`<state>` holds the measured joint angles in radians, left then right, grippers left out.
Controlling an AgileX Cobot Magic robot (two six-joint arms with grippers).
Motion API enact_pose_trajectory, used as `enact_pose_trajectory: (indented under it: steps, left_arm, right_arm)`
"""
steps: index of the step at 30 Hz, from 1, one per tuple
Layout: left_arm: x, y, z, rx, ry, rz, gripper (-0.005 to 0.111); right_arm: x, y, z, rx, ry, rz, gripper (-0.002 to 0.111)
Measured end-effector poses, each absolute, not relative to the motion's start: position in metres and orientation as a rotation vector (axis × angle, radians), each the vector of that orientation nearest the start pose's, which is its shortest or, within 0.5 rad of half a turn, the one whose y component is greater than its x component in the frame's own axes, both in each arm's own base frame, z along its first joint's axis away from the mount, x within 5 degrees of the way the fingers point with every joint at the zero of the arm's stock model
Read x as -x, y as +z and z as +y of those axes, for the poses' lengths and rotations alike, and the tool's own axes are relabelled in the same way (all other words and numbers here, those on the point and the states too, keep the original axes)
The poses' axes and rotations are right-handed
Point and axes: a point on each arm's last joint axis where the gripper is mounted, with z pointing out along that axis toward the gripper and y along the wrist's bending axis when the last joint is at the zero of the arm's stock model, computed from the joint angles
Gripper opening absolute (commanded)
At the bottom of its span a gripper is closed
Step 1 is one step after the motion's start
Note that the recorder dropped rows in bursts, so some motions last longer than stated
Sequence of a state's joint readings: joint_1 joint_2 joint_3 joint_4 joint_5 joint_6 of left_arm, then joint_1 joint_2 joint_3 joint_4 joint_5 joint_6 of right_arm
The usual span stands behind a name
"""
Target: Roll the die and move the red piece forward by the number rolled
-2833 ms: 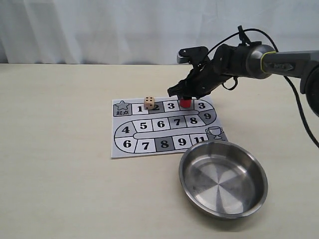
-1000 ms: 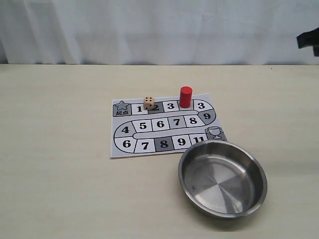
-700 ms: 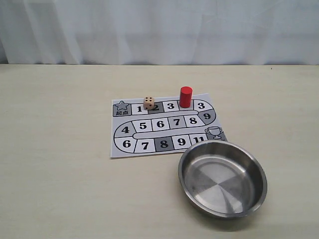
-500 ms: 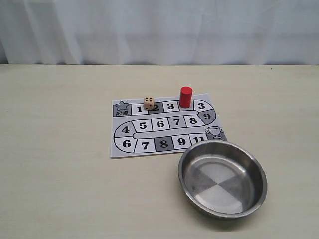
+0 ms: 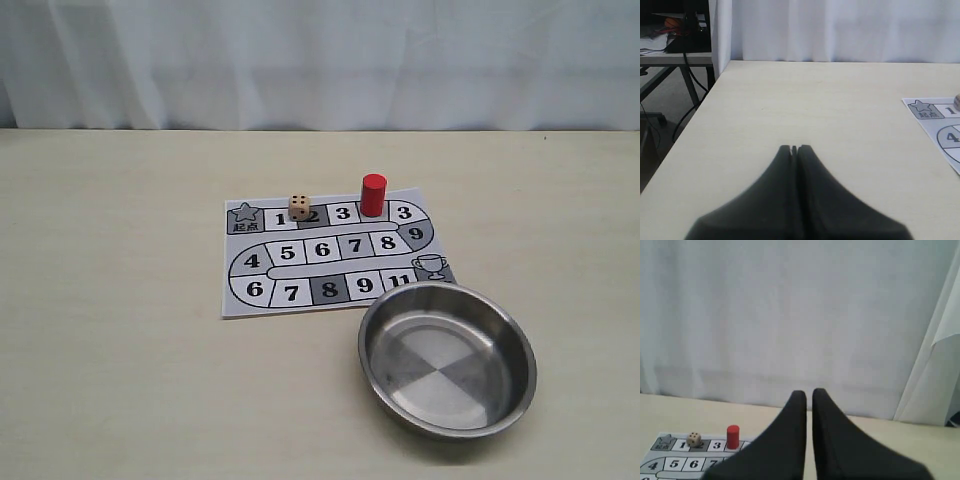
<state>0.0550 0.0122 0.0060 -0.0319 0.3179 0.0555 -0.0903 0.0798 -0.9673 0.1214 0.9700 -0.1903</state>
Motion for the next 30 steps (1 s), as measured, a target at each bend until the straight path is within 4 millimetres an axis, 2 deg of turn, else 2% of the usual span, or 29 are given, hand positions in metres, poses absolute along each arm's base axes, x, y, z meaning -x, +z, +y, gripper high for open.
enact_pose_trajectory:
  steps: [4,25,30]
  left_arm:
    - [-0.055,0.182,0.002,0.02,0.048,1.82,0.0]
    - [-0.055,0.182,0.002,0.02,0.048,1.82,0.0]
    - [-0.055,0.182,0.002,0.02,0.048,1.82,0.0]
  right_arm:
    - [0.079,0.397,0.016,0.1,-0.097,1.477,0.004]
    - [0.078,0.395,0.008,0.163,-0.033,1.471,0.004]
    - [0.067,0.391,0.008,0.154,-0.033,1.451,0.004]
